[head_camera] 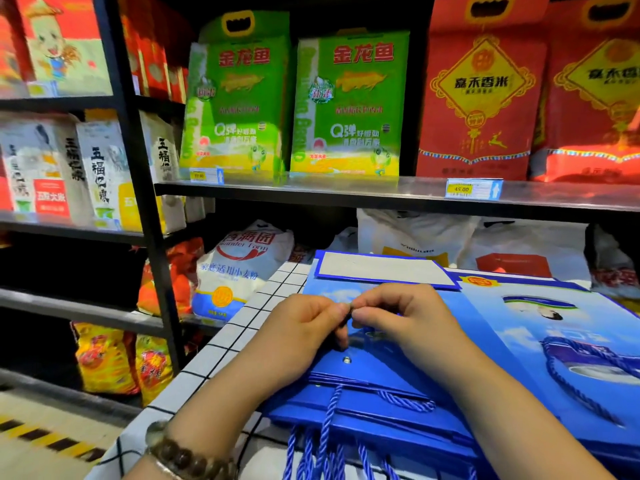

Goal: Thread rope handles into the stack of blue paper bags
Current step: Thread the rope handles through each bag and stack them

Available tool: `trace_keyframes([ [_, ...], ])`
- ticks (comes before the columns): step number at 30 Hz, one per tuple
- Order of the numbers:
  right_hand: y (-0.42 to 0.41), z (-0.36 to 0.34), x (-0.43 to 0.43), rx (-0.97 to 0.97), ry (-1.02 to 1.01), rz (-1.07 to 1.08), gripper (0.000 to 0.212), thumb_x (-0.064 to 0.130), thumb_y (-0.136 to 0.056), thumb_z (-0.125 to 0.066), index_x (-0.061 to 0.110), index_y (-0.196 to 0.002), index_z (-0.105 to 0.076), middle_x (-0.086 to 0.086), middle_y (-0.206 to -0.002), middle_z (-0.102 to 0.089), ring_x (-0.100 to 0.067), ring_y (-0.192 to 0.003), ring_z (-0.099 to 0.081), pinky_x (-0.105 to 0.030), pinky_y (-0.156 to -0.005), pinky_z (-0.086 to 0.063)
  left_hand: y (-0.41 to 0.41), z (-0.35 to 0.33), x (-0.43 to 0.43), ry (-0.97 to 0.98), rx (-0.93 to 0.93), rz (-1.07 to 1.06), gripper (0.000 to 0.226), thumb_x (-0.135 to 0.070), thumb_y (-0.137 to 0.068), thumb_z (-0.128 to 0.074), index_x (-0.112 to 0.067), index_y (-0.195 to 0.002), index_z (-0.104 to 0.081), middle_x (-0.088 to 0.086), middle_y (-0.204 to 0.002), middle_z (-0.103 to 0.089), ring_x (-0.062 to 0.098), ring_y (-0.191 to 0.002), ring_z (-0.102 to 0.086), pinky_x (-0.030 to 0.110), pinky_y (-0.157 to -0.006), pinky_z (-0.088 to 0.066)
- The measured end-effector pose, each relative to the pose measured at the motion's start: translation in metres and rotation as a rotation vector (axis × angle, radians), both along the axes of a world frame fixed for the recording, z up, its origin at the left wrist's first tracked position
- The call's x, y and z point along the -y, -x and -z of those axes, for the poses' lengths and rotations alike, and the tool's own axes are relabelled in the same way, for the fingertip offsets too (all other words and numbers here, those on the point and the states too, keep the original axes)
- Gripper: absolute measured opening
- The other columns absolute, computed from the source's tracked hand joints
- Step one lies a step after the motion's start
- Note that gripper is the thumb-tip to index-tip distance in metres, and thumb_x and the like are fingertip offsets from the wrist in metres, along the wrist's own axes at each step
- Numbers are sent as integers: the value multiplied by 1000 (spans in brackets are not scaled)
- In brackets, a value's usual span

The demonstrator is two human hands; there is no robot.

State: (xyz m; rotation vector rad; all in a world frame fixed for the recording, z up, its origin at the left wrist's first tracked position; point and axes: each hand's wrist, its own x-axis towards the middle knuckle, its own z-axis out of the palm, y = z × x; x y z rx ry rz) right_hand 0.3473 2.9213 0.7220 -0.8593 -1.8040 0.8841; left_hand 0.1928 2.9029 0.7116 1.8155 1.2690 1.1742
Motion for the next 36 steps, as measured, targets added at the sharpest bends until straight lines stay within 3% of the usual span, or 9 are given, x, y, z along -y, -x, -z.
trace_keyframes([
  [4,-1,0,1,-20,50,-41,30,2,-79,-64,24,-60,-69,8,-60,-66,-3,-60,-56,-14,-60,-45,0,-4,3,-14,-87,-36,41,-26,-94,-48,-18,-57,-63,-1,-64,-67,10,-69,-61,25,-76,-45],
  [8,-3,1,1,-15,137,-119,28,-1,-81,-61,17,-60,-65,3,-56,-59,-7,-55,-50,-16,-57,-40,12,-16,19,-22,-384,16,19,-46,-81,-60,-30,-87,-69,-15,-90,-68,-4,-87,-58,19,-83,-44],
  [10,-4,3,0,27,166,-133,27,-2,-80,-61,16,-61,-65,2,-55,-58,-6,-53,-50,-15,-57,-40,20,-22,28,6,-584,4,31,-48,-75,-68,-37,-103,-66,-28,-104,-58,-11,-103,-50,12,-93,-37],
  [13,-5,2,0,74,199,-148,28,-3,-80,-62,16,-59,-65,4,-55,-60,-4,-51,-51,-14,-56,-40,24,-30,29,34,-688,-2,43,-48,-71,-71,-34,-111,-65,-25,-114,-60,-9,-107,-52,14,-95,-37],
  [16,-6,1,0,182,162,-142,30,1,-80,-64,20,-57,-64,7,-56,-60,-4,-55,-50,-16,-58,-39,24,-37,22,68,-749,57,39,-48,-72,-70,-33,-108,-68,-18,-109,-67,-7,-98,-57,17,-89,-42],
  [21,-8,-5,0,333,76,-123,27,5,-82,-62,23,-61,-61,10,-56,-59,0,-57,-51,-13,-62,-41,25,-45,12,96,-787,138,35,-45,-73,-70,-28,-104,-71,-27,-81,-64,-18,-80,-55,1,-69,-39],
  [29,-7,-16,5,531,-36,-113,28,13,-84,-61,31,-63,-59,12,-57,-60,3,-59,-51,-14,-65,-43,32,-41,8,103,-690,215,25,-37,-77,-70,-24,-97,-74,-17,-95,-70,-1,-90,-64,22,-84,-48],
  [33,-2,-24,6,735,-192,-55,18,25,-87,-58,33,-71,-60,10,-77,-65,-5,-73,-56,-26,-77,-47,32,-40,12,-53,-715,215,22,-39,-87,-59,-22,-90,-73,-13,-66,-64,1,-63,-51,16,-63,-42],
  [36,0,-26,8,835,-201,-63,16,25,-91,-51,29,-90,-66,9,-90,-66,-10,-84,-56,-33,-84,-46,30,-37,16,-297,-816,130,20,-40,-93,-48,-34,-101,-65,-3,-65,-56,1,-63,-46,12,-59,-34],
])
